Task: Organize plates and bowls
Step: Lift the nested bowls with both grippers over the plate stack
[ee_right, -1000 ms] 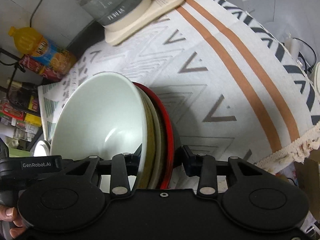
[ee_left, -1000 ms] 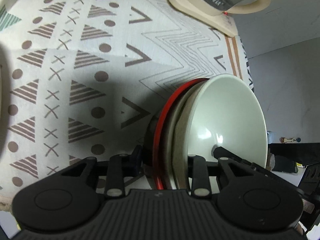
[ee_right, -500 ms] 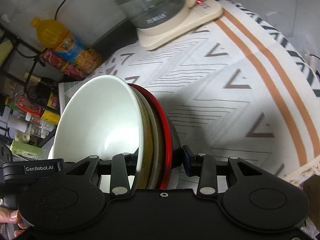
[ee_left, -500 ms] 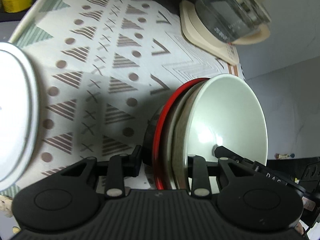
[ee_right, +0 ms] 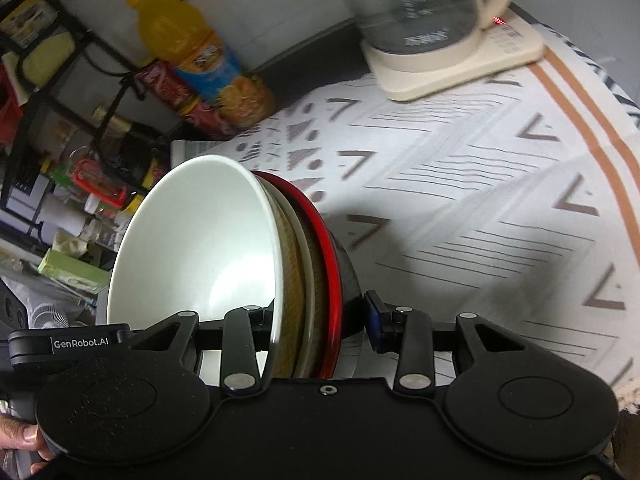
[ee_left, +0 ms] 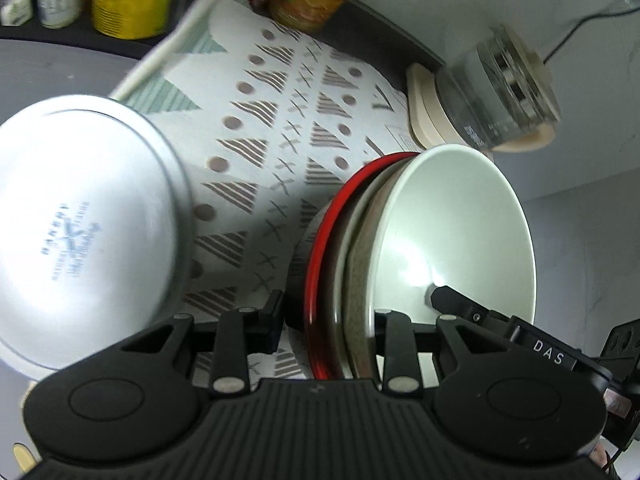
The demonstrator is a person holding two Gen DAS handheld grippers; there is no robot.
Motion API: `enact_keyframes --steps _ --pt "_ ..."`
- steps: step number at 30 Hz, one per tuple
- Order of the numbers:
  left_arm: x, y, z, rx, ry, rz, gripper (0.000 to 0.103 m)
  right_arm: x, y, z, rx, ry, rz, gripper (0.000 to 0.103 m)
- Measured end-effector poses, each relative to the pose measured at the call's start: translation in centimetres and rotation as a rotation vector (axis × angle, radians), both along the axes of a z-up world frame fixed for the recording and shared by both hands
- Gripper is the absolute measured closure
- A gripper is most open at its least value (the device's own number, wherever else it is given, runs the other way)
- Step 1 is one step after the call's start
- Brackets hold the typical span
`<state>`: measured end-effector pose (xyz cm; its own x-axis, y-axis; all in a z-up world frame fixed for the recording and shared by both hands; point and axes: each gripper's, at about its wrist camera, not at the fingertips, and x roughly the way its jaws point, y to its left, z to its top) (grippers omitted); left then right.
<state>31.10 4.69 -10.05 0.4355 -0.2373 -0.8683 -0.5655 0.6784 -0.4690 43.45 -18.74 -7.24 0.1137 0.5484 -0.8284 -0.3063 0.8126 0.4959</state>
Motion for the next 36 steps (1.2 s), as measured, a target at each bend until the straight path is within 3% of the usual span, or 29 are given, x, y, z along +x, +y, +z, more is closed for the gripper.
enact_keyframes --steps 19,36 --pt "-5.4 7.0 2.0 0.019 -0.017 0.115 0.073 -1.6 8.1 1.6 0.055 -0.005 0.119 0.065" --pt "-8.8 13.6 0.8 0.036 0.023 0.187 0.072 -4.4 15.5 -0.4 0.066 0.056 0.18 0.065"
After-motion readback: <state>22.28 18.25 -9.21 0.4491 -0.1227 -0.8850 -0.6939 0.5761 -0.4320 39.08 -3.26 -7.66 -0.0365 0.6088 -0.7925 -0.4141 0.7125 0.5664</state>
